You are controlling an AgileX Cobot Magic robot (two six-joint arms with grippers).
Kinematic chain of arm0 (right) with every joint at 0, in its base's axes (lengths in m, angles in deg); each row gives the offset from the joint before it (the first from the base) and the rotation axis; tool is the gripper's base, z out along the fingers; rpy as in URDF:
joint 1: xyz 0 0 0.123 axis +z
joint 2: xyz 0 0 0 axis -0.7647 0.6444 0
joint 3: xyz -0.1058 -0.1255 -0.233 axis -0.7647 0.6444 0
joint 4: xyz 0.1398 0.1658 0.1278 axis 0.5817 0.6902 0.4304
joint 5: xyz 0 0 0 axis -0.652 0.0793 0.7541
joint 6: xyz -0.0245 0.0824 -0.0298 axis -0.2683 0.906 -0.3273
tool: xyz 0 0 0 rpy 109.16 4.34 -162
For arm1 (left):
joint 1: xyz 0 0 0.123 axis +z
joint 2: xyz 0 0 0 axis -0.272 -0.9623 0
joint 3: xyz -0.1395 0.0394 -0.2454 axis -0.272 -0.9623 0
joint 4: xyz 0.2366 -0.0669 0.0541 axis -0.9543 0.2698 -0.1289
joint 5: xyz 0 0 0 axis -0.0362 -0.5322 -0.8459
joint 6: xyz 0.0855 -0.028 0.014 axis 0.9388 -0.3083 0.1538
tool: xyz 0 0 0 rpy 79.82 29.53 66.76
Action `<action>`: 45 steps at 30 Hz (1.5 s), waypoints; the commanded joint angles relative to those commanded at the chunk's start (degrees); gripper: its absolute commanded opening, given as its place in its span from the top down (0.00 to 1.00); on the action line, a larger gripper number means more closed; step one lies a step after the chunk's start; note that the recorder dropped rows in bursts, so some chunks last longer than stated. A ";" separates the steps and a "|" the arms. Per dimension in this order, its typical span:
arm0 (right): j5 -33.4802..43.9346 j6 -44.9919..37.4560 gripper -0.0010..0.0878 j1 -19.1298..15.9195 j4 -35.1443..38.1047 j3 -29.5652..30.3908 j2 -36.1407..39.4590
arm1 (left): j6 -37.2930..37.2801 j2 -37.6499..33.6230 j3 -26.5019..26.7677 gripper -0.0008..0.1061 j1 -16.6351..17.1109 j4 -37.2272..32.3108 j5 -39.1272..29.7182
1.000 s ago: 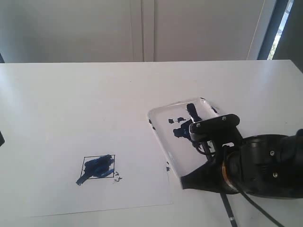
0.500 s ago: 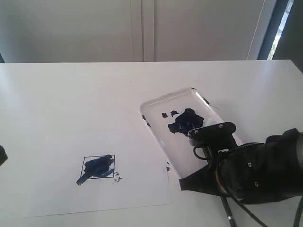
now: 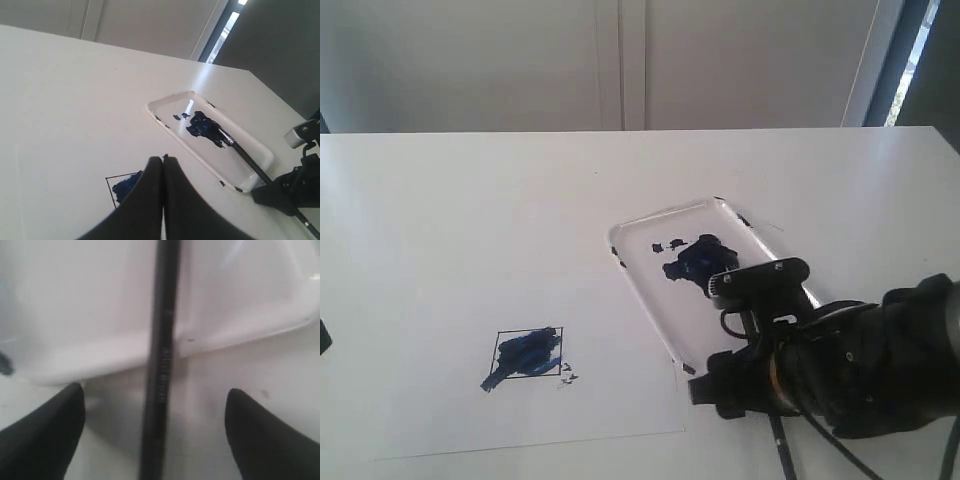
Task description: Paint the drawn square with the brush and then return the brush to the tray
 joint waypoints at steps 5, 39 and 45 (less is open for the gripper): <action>-0.48 0.00 0.16 0.00 -1.79 -0.52 -8.53 | -1.17 4.93 -0.55 0.99 0.00 -0.10 -1.36; -29.64 -4.92 0.99 0.03 -0.99 20.07 -69.10 | -2.50 11.11 -5.15 0.99 0.00 1.54 2.01; -31.91 -4.92 0.99 0.03 -0.87 25.55 -72.61 | -2.50 11.11 -5.15 0.99 0.00 1.42 1.98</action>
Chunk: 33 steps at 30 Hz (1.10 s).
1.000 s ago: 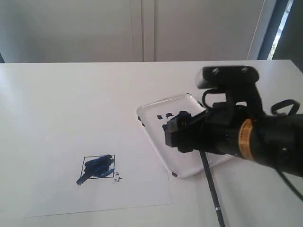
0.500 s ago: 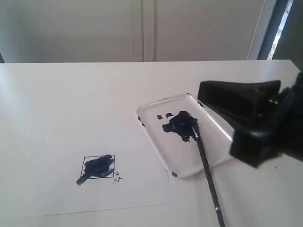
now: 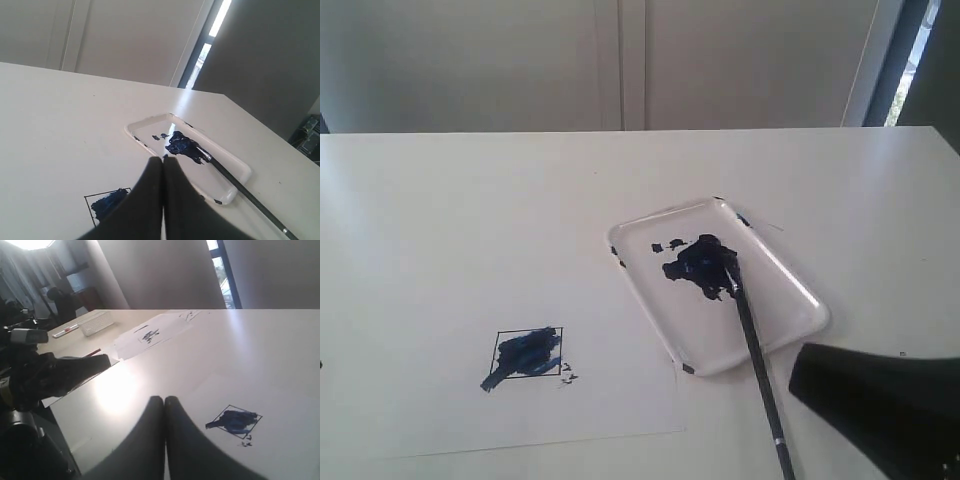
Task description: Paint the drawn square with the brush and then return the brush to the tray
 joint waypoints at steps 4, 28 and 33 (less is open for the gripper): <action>0.60 0.00 0.99 0.00 0.36 3.70 -0.57 | 0.00 0.00 0.00 0.99 0.00 -1.09 0.00; -3.04 -20.56 0.99 0.00 13.33 8.75 -0.57 | 0.00 0.00 0.00 0.99 0.00 -1.34 0.89; -3.04 -18.84 0.99 0.00 14.87 8.75 -0.57 | 0.00 0.00 0.00 0.99 0.00 -1.34 0.89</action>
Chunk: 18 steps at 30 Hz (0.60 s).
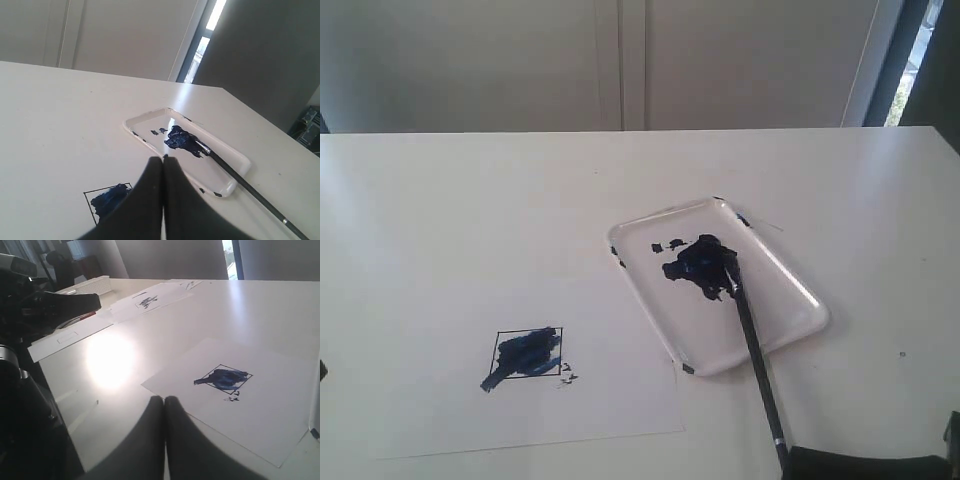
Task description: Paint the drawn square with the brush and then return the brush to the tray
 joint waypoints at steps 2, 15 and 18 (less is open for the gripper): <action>-0.14 2.06 0.99 0.00 0.00 0.00 0.00 | 0.00 0.00 0.00 0.99 0.00 0.00 0.00; -1.11 9.44 0.99 0.00 0.00 0.00 0.00 | 0.00 0.00 0.00 0.99 0.00 0.00 0.00; -1.11 9.44 0.99 0.00 0.00 0.00 0.00 | 0.00 0.00 0.00 0.99 0.00 0.00 0.00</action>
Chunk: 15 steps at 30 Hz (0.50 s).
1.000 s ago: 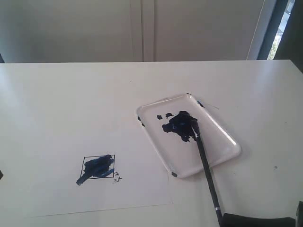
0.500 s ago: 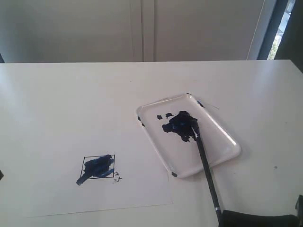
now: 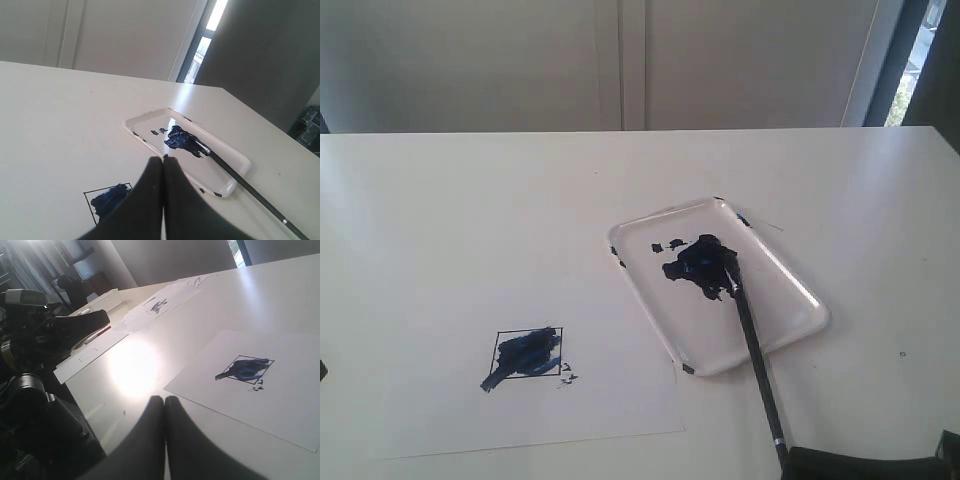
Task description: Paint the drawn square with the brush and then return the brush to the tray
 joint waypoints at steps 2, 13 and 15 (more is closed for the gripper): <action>0.00 0.00 0.99 0.00 0.00 0.00 0.00 | 0.00 0.00 0.00 0.99 0.00 0.00 0.00; 0.00 0.00 0.99 0.00 0.00 0.00 -17.16 | 0.00 0.00 0.00 0.99 0.00 0.00 0.00; -0.11 0.00 0.99 0.00 0.00 0.00 -20.04 | 0.00 0.00 0.00 0.99 0.00 0.00 0.00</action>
